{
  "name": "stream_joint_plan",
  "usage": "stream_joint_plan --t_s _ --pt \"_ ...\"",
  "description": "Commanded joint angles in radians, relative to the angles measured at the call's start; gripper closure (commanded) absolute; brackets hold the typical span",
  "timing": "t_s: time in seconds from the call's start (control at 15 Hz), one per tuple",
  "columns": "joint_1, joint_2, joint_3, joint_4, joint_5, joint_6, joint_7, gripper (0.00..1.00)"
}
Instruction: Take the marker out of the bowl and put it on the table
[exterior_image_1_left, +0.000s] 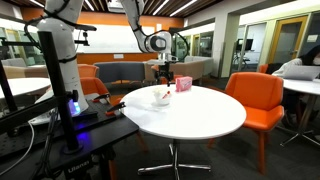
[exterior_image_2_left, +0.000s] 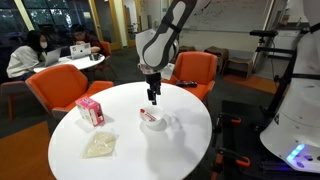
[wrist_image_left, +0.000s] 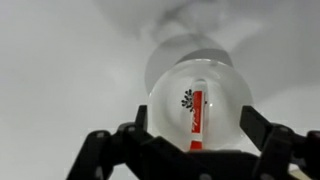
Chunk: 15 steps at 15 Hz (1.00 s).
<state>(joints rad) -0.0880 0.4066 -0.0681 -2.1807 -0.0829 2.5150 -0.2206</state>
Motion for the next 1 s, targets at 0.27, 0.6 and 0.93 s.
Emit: stream_joint_plan --t_s 0.27,0.6,0.93 --pt "-0.04 0.169 0.056 0.124 0.019 0.048 -0.049 0.0" --pt "-0.045 0.273 0.084 0.202 0.033 0.061 -0.033 0.35" --pt "-0.051 0.326 0.083 0.249 0.042 0.062 -0.022 0.69"
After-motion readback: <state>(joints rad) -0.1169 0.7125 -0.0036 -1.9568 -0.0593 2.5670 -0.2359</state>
